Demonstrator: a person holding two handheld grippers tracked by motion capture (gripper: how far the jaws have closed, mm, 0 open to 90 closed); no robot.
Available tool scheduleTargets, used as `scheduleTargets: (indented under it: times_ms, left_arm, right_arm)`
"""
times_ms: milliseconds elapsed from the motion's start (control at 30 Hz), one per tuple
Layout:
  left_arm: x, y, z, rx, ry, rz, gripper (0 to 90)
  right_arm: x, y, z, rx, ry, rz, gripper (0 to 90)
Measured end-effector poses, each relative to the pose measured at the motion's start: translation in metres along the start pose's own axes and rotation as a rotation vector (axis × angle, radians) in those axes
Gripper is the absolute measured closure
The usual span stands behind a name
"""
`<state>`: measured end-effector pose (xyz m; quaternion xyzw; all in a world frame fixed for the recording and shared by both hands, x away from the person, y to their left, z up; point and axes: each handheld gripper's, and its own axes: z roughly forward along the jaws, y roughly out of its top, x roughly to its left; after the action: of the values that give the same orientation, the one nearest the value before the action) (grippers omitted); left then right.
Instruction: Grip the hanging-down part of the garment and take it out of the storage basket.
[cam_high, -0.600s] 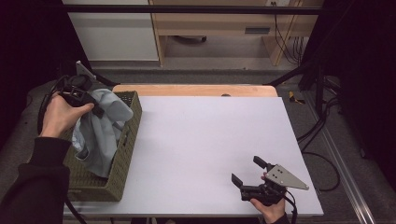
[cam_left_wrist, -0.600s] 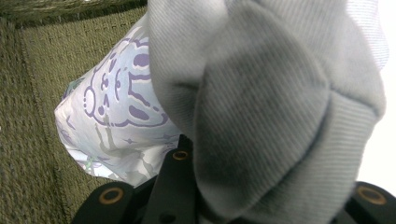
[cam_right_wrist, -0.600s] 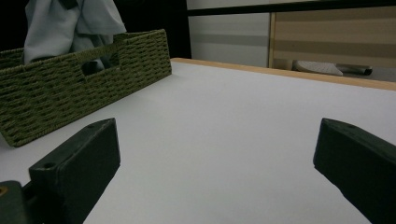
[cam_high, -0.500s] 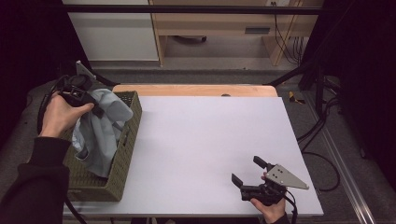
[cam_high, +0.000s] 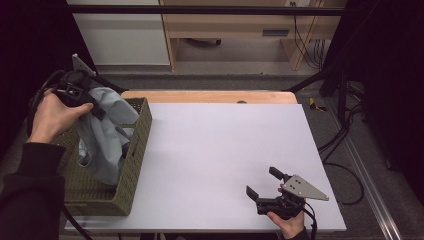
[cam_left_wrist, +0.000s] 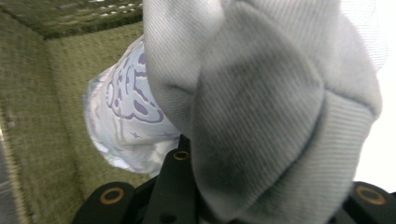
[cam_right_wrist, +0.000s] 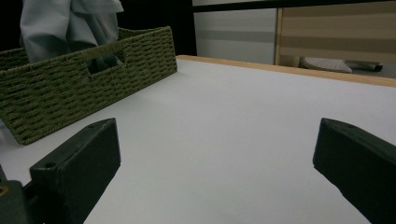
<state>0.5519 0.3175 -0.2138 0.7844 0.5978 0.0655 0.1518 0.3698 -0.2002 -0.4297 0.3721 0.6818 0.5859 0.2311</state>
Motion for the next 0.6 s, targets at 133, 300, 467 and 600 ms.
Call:
scheduleTargets:
  times_ms: [133, 300, 467, 600]
  left_arm:
    - [-0.001, 0.001, -0.019, -0.024, 0.003, -0.001, 80.3]
    - [-0.004, 0.002, -0.037, -0.037, 0.021, 0.005, 80.3]
    - [-0.007, 0.002, -0.063, -0.069, 0.030, 0.008, 80.3]
    - [-0.011, 0.004, -0.080, -0.090, 0.043, 0.013, 80.3]
  right_arm:
    - [0.000, 0.001, 0.002, 0.002, 0.001, -0.004, 0.9]
    - [0.001, 0.001, 0.003, 0.002, 0.011, -0.005, 0.9]
    - [0.002, 0.004, 0.006, 0.005, 0.025, -0.006, 1.0]
    - [0.005, 0.009, 0.011, -0.002, 0.045, -0.005, 1.2]
